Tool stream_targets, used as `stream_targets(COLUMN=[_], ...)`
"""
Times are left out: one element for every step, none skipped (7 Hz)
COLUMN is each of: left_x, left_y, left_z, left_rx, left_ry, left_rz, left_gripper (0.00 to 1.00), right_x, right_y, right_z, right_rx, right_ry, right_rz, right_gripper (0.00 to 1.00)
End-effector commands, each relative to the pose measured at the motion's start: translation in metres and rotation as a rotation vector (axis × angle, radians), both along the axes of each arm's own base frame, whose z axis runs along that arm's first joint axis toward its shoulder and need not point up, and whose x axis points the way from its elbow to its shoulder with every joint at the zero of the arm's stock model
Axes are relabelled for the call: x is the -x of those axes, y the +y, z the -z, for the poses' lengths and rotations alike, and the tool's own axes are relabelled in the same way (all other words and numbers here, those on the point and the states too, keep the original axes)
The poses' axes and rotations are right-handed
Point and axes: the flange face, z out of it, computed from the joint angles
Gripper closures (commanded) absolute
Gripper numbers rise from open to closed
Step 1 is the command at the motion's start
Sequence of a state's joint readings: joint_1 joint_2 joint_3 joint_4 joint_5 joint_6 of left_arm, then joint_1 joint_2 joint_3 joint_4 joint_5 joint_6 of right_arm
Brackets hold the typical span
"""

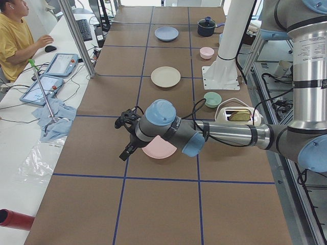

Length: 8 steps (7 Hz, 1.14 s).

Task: Stack three plates with pink and blue
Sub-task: 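Move the left gripper toward the rim of the pink plate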

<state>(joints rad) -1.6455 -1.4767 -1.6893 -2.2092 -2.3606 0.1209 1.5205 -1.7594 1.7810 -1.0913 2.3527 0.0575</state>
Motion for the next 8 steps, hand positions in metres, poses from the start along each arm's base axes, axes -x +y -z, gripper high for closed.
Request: stream_targets(left_x=[-0.008,-0.049,-0.12,-0.157,-0.18,-0.204,-0.222,-0.232], left_y=[-0.017,-0.008,-0.008,0.003,0.031,0.054,0.063,0.065], left_z=[-0.055,-0.062,-0.065,-0.071,-0.098,-0.12,-0.125,-0.127], left_rx=[-0.072,-0.121,0.062,0.11,0.132,0.184,0.228,0.236], left_ry=[0.04,0.069,0.19,0.223,0.219,0.246,0.256,0.249], left_rz=[0.023,-0.045,-0.071,-0.015,0.069,0.087,0.066,0.074], left_gripper=[0.0,0.0,0.0,0.0,0.0,0.0,0.0,0.0], right_x=[0.005,0.011,0.047,0.062,0.069,0.071,0.071,0.071], right_y=[-0.005,-0.005,-0.009,-0.013,-0.013,-0.012,-0.012,-0.012], right_z=[-0.004,-0.001,0.003,0.006,0.009,0.01,0.009,0.009], right_rx=[-0.041,-0.037,0.033,0.018,0.024,0.016,0.019,0.019], right_ry=[-0.006,-0.025,-0.054,-0.028,-0.041,-0.047,-0.048,-0.048], right_rz=[0.007,-0.009,-0.004,-0.02,-0.032,-0.029,-0.029,-0.029], right_gripper=[0.0,0.0,0.0,0.0,0.0,0.0,0.0,0.0])
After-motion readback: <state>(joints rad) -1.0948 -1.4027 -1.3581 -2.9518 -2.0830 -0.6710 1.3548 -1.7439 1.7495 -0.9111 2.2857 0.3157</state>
